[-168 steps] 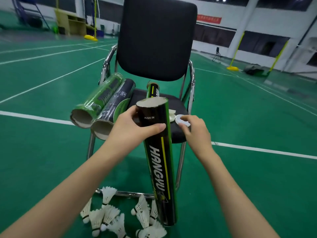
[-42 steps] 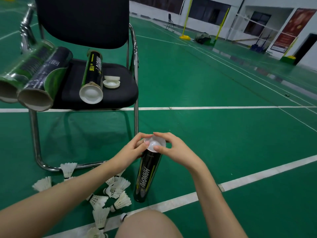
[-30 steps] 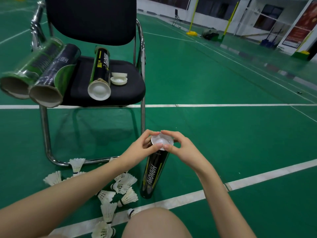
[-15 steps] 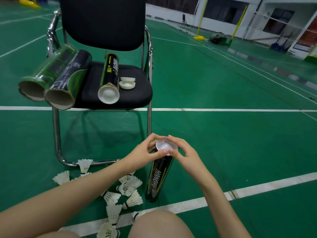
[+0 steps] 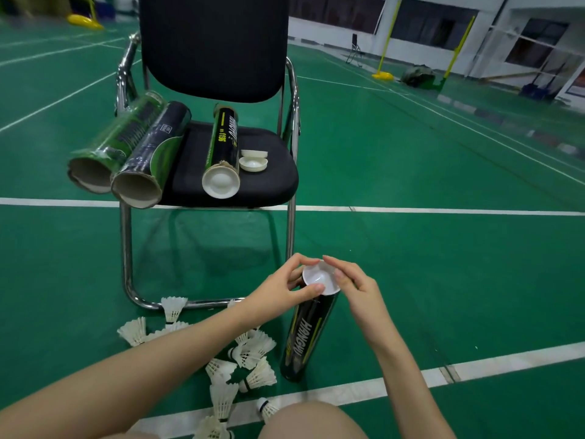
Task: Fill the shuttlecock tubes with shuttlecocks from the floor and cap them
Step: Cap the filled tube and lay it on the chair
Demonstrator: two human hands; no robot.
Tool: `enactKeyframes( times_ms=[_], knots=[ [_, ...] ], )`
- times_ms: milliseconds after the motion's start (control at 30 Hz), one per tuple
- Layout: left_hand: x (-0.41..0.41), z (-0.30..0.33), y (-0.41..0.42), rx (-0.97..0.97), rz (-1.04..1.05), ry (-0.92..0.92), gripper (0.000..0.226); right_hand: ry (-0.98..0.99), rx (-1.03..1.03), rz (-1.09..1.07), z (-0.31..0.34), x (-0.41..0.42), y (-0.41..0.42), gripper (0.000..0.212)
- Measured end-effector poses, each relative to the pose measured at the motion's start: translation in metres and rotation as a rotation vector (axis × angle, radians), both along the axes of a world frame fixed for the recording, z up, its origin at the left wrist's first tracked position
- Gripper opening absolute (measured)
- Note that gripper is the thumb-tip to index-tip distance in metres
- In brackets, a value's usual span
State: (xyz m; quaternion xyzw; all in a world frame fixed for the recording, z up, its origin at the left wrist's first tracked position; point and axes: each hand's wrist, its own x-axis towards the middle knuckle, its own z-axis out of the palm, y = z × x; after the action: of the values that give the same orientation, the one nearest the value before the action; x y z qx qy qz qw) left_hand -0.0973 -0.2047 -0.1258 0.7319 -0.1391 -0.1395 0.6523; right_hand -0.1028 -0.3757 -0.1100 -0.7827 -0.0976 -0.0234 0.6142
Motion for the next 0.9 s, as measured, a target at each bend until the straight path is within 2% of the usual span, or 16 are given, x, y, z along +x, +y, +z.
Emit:
enactKeyframes(
  times_ms=[100, 233, 367, 467, 667, 800, 900],
  knots=[
    [-0.003, 0.002, 0.000, -0.002, -0.009, 0.006, 0.041, 0.014, -0.008, -0.007, 0.001, -0.002, -0.001, 0.027],
    [-0.006, 0.007, 0.002, -0.006, -0.013, 0.026, 0.036, 0.035, -0.055, -0.103, 0.001, -0.001, 0.004, 0.035],
    [-0.009, 0.013, 0.003, -0.007, 0.006, 0.084, 0.049, 0.195, -0.141, -0.222, -0.002, -0.007, 0.009, 0.031],
    [-0.008, 0.013, 0.004, 0.038, 0.042, 0.139, 0.050, 0.300, -0.049, -0.173, 0.001, -0.017, 0.013, 0.029],
    [-0.008, 0.023, 0.006, -0.019, 0.044, 0.162, 0.052, 0.225, 0.061, -0.156, 0.010, -0.028, 0.014, 0.025],
    [-0.007, 0.047, 0.004, -0.111, 0.042, 0.107, 0.046, 0.120, 0.129, -0.172, 0.031, -0.031, 0.014, 0.024],
    [-0.008, 0.064, 0.006, -0.158, 0.017, 0.028, 0.046, 0.010, 0.084, -0.196, 0.046, -0.031, 0.016, 0.027]
  ],
)
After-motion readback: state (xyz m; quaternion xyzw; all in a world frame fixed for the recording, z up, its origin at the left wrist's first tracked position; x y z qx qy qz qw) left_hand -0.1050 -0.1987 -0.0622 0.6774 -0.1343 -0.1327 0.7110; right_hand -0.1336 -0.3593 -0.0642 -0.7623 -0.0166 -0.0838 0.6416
